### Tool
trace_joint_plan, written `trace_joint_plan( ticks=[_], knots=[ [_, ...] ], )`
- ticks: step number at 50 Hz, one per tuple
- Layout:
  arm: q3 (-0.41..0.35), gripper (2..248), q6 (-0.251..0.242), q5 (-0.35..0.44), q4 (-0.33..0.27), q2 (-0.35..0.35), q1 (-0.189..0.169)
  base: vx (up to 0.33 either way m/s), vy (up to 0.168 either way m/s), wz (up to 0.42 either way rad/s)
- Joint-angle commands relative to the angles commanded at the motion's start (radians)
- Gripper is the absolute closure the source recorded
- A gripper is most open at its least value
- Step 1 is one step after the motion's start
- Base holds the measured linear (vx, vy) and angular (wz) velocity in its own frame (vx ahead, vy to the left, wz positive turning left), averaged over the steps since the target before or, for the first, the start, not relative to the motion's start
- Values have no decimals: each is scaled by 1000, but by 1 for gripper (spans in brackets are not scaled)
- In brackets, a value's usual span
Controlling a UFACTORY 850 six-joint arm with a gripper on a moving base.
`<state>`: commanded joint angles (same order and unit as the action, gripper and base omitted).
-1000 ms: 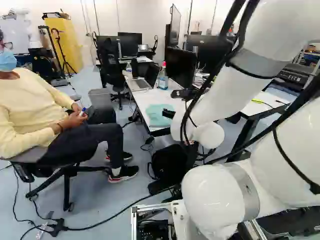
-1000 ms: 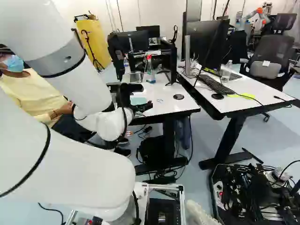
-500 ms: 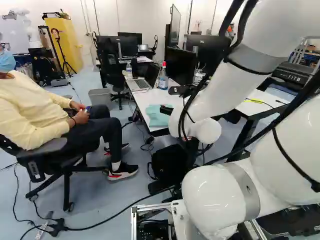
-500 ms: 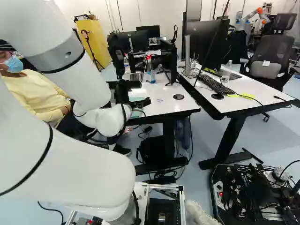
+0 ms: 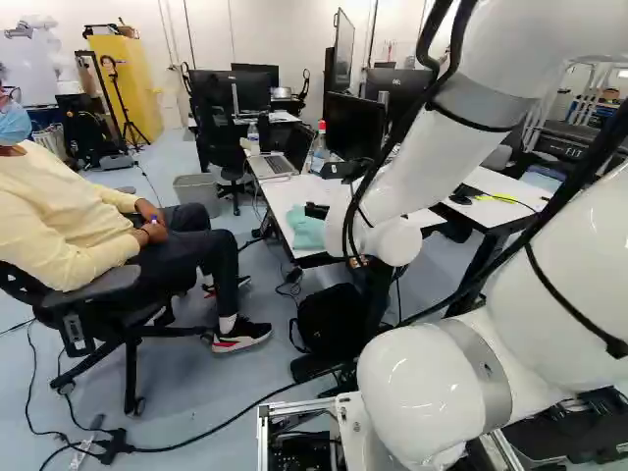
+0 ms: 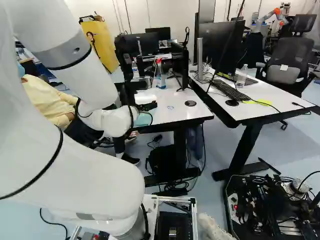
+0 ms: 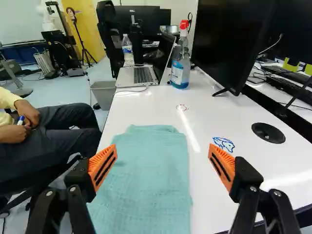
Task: Clean the table with the green towel
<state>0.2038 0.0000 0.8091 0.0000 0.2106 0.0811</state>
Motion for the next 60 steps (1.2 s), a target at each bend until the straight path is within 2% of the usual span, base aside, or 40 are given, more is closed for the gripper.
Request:
trace_joint_plan(
  ticks=[14, 46, 60],
  knots=[
    [40, 3, 0, -51, 0, -45, 12, 0, 0, 0],
    [151, 3, 0, -146, 0, -162, 62, 0, 0, 0],
    [184, 3, 0, -175, 0, -194, 68, 0, 0, 0]
  ],
)
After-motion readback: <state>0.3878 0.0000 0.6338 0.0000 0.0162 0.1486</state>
